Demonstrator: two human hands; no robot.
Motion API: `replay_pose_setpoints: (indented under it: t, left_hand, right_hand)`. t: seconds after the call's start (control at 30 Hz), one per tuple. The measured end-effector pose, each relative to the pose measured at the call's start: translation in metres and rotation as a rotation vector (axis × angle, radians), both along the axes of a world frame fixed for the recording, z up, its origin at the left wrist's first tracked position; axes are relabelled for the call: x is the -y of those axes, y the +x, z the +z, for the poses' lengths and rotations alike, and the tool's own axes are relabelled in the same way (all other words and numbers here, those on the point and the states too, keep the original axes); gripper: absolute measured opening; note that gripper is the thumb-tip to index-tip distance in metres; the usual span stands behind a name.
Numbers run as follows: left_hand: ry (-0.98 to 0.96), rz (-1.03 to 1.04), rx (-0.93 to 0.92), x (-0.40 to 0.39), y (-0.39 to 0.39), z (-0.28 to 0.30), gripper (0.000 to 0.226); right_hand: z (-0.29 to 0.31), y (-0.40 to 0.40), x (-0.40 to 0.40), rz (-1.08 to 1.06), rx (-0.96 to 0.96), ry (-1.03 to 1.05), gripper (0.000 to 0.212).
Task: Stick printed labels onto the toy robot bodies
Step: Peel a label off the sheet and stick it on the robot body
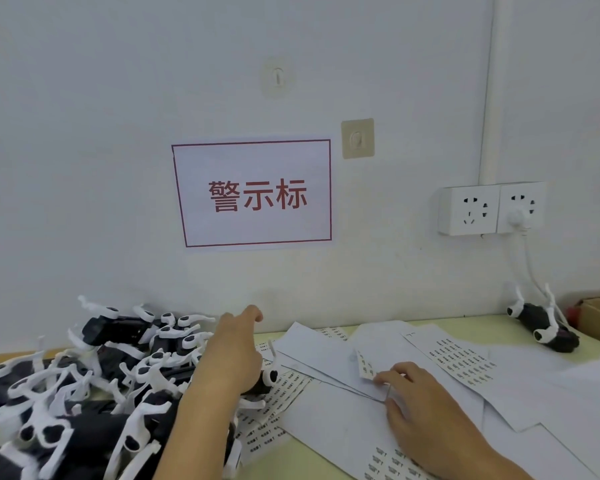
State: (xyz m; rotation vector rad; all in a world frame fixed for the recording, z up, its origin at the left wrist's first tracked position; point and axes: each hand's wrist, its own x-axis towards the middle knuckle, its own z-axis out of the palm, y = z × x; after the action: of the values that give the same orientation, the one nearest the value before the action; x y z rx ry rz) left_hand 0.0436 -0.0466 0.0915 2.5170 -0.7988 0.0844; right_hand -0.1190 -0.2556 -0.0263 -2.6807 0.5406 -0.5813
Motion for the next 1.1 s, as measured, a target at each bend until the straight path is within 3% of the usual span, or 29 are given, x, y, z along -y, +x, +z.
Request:
replay_pose_setpoints:
  t: [0.23, 0.37, 0.5, 0.63, 0.77, 0.9, 1.0, 1.1]
  left_hand:
    - [-0.705, 0.080, -0.094, -0.002, 0.006, 0.005, 0.032]
    - [-1.143, 0.043, -0.408, -0.003, 0.000, 0.015, 0.033]
    - [-1.383, 0.012, -0.765, 0.004, -0.009, 0.020, 0.035]
    - [-1.396, -0.002, -0.961, 0.019, -0.021, 0.019, 0.038]
    - [-1.273, 0.000, -1.079, 0.040, -0.037, 0.013, 0.040]
    - [-1.118, -0.020, -1.126, 0.060, -0.060, 0.004, 0.032]
    - [-1.033, -0.029, -0.993, 0.071, -0.073, 0.000, 0.022]
    - [-0.864, -0.065, -0.693, 0.074, -0.074, 0.001, 0.015]
  right_hand:
    - [0.003, -0.002, -0.004, 0.003, 0.003, -0.019, 0.033]
    - [0.007, -0.004, -0.007, 0.018, 0.008, -0.036, 0.033]
    - [0.012, -0.004, -0.011, 0.003, 0.031, -0.067, 0.043]
    - [0.014, -0.005, -0.014, -0.002, 0.079, -0.075, 0.075]
    - [0.018, -0.005, -0.016, 0.048, 0.227, 0.084, 0.106]
    - [0.018, -0.003, -0.015, 0.145, 0.361, 0.134, 0.095]
    - [0.016, -0.002, -0.011, 0.121, 0.406, 0.138, 0.092]
    - [0.012, 0.001, -0.008, 0.097, 0.454, 0.197, 0.089]
